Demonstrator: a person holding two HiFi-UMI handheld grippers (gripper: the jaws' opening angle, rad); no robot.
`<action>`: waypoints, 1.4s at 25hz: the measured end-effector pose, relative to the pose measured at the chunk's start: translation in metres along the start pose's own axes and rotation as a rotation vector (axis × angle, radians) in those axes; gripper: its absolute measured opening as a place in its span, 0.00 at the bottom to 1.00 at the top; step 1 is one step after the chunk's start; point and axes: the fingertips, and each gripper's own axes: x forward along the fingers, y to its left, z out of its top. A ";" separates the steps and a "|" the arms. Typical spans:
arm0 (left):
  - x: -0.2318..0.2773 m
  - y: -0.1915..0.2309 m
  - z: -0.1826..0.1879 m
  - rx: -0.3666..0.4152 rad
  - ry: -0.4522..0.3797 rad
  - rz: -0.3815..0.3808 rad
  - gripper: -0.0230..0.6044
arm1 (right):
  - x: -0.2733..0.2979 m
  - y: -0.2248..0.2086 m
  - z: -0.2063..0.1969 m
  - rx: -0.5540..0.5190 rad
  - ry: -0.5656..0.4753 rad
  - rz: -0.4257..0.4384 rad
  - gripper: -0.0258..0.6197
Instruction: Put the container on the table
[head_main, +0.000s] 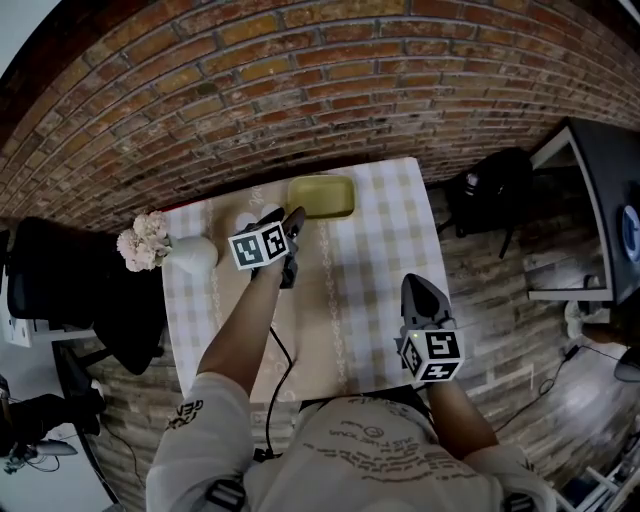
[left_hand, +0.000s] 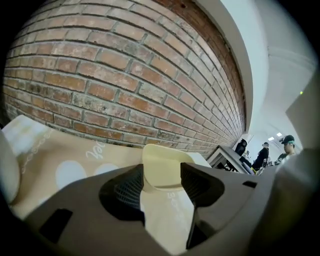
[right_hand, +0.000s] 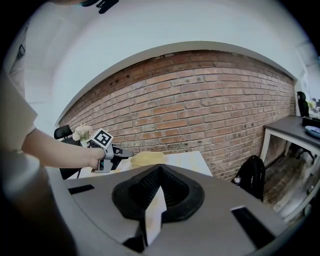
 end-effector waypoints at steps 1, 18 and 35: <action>-0.006 -0.002 0.002 0.013 -0.017 0.008 0.41 | -0.001 0.001 0.001 -0.001 -0.004 0.005 0.04; -0.126 -0.066 0.031 0.216 -0.228 0.099 0.05 | -0.016 0.049 0.036 -0.044 -0.076 0.127 0.04; -0.255 -0.139 0.037 0.328 -0.457 0.196 0.04 | -0.011 0.127 0.128 -0.080 -0.263 0.305 0.04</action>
